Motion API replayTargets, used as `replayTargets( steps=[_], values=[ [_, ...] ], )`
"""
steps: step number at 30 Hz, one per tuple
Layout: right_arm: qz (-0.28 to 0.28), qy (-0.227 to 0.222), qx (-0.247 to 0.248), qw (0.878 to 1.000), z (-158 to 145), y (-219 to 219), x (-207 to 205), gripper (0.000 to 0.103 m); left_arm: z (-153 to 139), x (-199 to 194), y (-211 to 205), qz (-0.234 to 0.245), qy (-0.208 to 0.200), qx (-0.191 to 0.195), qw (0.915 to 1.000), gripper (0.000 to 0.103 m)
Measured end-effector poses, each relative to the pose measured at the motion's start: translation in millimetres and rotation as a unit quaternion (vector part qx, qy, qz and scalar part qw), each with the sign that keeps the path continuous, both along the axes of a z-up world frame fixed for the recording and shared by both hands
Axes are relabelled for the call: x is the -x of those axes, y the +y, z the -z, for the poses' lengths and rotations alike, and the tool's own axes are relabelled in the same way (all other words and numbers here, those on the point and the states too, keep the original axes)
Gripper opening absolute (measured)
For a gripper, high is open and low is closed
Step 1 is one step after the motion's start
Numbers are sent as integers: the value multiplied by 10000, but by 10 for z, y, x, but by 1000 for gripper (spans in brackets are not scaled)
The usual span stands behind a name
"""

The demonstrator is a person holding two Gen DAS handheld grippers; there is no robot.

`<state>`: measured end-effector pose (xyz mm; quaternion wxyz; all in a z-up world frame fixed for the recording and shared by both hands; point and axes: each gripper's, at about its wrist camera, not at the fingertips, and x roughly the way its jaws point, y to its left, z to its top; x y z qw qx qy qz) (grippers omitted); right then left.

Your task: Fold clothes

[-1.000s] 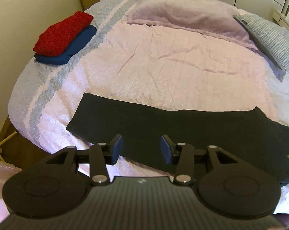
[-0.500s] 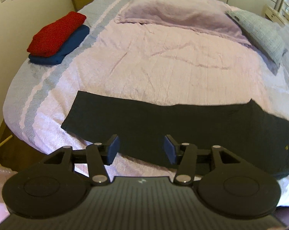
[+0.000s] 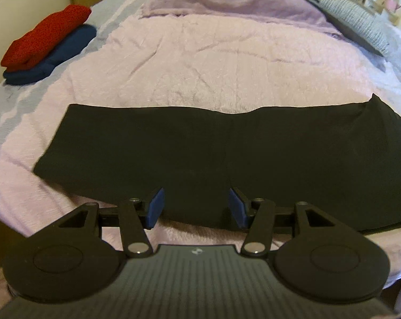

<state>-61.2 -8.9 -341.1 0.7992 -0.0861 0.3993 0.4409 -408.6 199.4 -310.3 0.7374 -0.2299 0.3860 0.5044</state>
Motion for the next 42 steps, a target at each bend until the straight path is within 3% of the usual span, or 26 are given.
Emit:
replayTargets(
  steps=[5, 8, 10, 13, 17, 23, 27, 32, 35, 42],
  values=[
    [143, -302, -512, 9981, 168, -320, 195, 56, 271, 180, -197, 169, -290, -490, 9982, 50],
    [322, -309, -696, 9966, 49, -676, 349, 56, 204, 487, -445, 153, -621, -397, 9972, 50],
    [233, -314, -879, 9954, -99, -897, 429, 56, 131, 747, -597, 204, -1100, -397, 9929, 52],
    [223, -501, -1182, 9915, -280, -1212, 493, 58, 90, 1158, -730, -115, -1656, -354, 9855, 53],
    [230, -493, -1552, 9864, -399, -1520, 468, 69, 52, 1600, -859, -563, -2357, -282, 9698, 53],
    [28, 12, -1522, 9883, -147, -1348, 183, 69, 50, 1729, -741, -1233, -2681, -328, 9549, 52],
    [-72, 234, -1352, 9905, -34, -1145, -47, 69, 155, 1627, -466, -1685, -3103, -50, 9356, 51],
    [-279, 129, -1168, 9927, -58, -869, -206, 69, 392, 1547, -149, -2122, -3303, 27, 9197, 51],
    [-317, 72, -1097, 9934, -60, -762, -211, 69, 602, 1650, 59, -2440, -3505, 233, 9039, 51],
    [41, 264, -921, 9954, 146, -499, -163, 69, 859, 1870, 396, -2652, -3929, 276, 8801, 51]
  ],
)
